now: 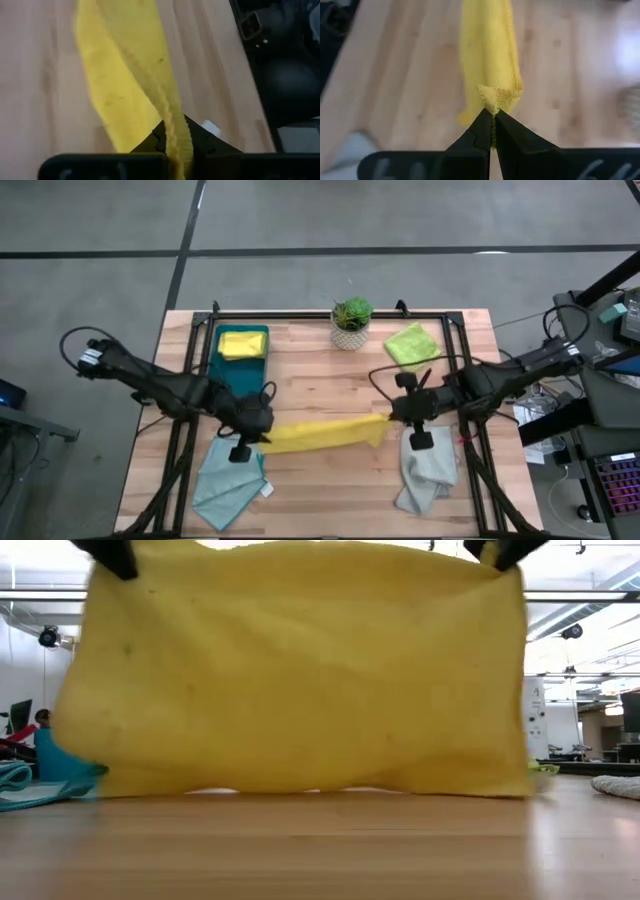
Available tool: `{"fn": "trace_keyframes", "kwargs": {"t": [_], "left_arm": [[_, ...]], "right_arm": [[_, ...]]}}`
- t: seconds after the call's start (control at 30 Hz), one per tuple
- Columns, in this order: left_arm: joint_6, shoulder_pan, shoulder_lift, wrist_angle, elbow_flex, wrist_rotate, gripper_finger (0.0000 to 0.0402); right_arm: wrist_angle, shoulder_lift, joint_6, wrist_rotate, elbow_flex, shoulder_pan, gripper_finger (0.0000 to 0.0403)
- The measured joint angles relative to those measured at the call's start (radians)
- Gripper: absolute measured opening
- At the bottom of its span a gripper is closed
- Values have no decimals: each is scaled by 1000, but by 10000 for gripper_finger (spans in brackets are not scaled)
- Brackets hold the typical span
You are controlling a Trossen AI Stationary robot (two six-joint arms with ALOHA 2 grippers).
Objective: Fold microfiber towels
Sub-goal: Fold the yellow towel
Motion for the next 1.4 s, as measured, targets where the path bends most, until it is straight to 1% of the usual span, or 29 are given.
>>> {"fn": "trace_keyframes", "kwargs": {"t": [0.1, 0.17, 0.27, 0.37, 0.47, 0.57, 0.63, 0.73, 0.87, 0.97, 1.1, 1.23, 1.33, 1.4], "left_arm": [[72, 61, -30, -4, 12, -16, 0], [123, 113, -54, -8, 28, -67, 0], [236, 208, -78, -62, 61, -128, 0], [344, 311, -89, -106, 102, -131, 0], [434, 387, -89, -111, 134, -134, 0], [463, 406, -89, -111, 149, -133, 0], [454, 401, -89, -114, 149, -130, 0], [381, 359, -85, -129, 140, -130, 0], [262, 263, -59, -104, 77, -128, 0], [166, 172, -29, -20, 2, -127, 0], [35, 48, 39, 100, -78, -124, 0], [-100, -56, 134, 176, -102, -120, 0], [-178, -109, 217, 251, -102, -93, 0], [-226, -135, 272, 325, -102, -60, 0]], "right_arm": [[-27, -8, -58, 54, 44, -38, 8], [-65, -13, -93, 99, 67, -68, 9], [-99, -16, -148, 200, 96, -119, 8], [-108, -20, -203, 307, 111, -167, 8], [-104, -26, -246, 337, 135, -203, 8], [-100, -38, -247, 333, 156, -211, 8], [-109, -53, -222, 299, 156, -209, 8], [-122, -72, -148, 199, 137, -206, 8], [-121, -87, -39, 74, 61, -179, 8], [-89, -89, 58, -11, -31, -133, 8], [63, -87, 197, -133, -184, -46, 8], [313, -69, 347, -267, -328, 40, 8], [492, -41, 457, -305, -410, 91, 8], [577, -14, 532, -321, -450, 118, 9]]}}
